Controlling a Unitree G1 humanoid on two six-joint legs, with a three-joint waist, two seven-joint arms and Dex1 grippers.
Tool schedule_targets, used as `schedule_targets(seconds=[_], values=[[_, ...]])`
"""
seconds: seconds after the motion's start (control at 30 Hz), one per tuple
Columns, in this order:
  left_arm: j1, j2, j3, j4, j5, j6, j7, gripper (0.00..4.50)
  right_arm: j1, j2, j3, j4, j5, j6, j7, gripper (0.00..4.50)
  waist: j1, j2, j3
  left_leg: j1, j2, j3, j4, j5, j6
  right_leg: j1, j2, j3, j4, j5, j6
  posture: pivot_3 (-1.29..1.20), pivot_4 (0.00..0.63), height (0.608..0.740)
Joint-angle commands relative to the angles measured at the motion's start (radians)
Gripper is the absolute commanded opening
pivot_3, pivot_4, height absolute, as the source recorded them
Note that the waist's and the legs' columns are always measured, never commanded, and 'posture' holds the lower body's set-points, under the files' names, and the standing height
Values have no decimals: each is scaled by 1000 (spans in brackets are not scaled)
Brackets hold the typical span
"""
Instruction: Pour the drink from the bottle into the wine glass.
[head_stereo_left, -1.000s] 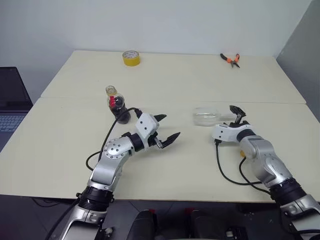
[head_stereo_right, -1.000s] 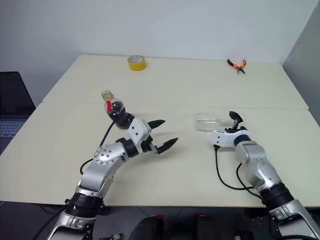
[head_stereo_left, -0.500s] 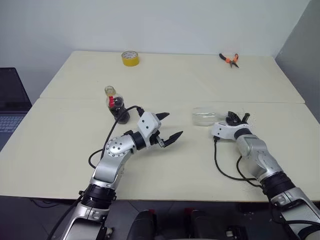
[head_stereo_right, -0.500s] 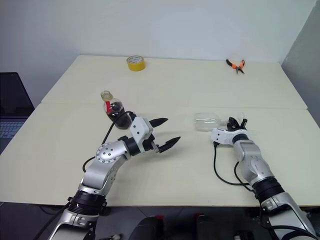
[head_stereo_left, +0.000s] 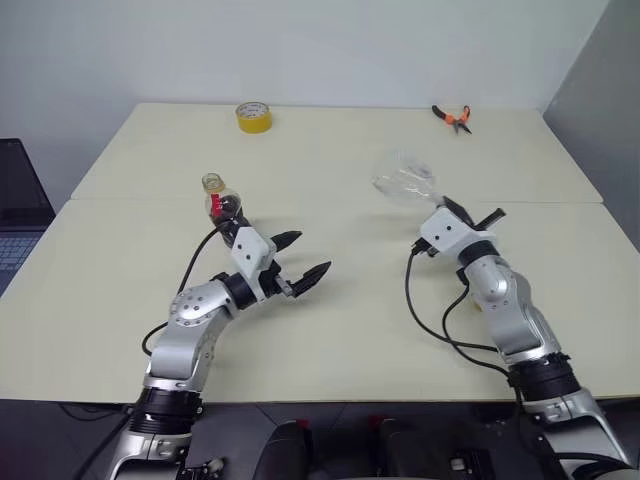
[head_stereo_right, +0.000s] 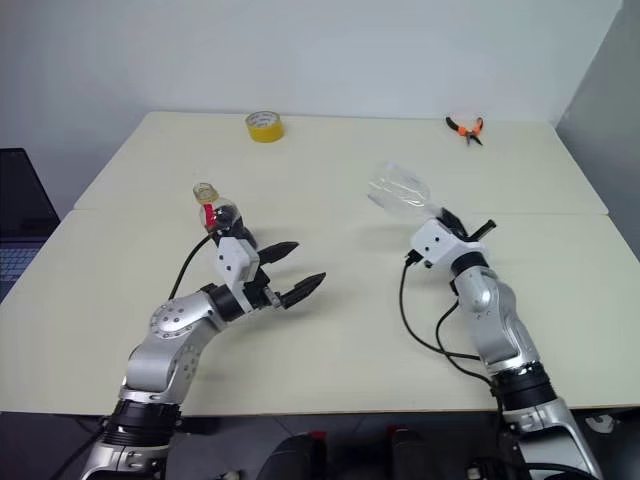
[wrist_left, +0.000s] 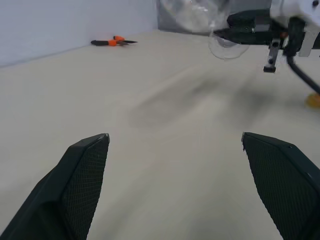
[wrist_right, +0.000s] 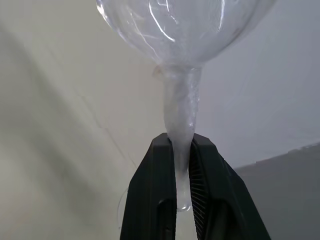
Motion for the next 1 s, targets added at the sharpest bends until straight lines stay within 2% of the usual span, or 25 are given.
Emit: schedule_targets(seconds=[0.03, 0.1, 0.27, 0.57, 1.0], values=[[18, 50, 55, -103, -114, 64, -63, 4500, 34, 114, -57, -73, 300, -79, 117, 113, 0, 0, 0, 0, 0, 0, 0, 0, 0, 0, 0, 0, 0, 0, 0, 0, 150, 740], [27, 105, 84, -147, -178, 132, -104, 4500, 53, 195, -66, -39, 468, -119, 217, 113, -1, 0, 0, 0, 0, 0, 0, 0, 0, 0, 0, 0, 0, 0, 0, 0, 150, 740], [62, 216, 128, -210, -261, 229, -170, 4500, 32, 260, -47, 110, 561, -214, 335, 113, 0, 1, 1, 1, 0, -1, 0, 0, 0, 1, 0, 0, 0, 0, 0, 0, 150, 740], [67, 282, 191, -260, -307, 258, -171, 4500, -37, 301, 5, 359, 546, -356, 454, 113, -1, 2, 1, 1, 0, -1, 0, 0, 0, 0, 0, -1, 1, -1, -1, 0, 150, 740], [-11, 296, 177, -271, -289, 236, -166, 4500, -23, 267, 13, 460, 537, -389, 513, 113, -1, 2, 1, 1, 0, -1, 0, 0, 0, 0, 0, -1, 1, -1, -1, 0, 150, 740]])
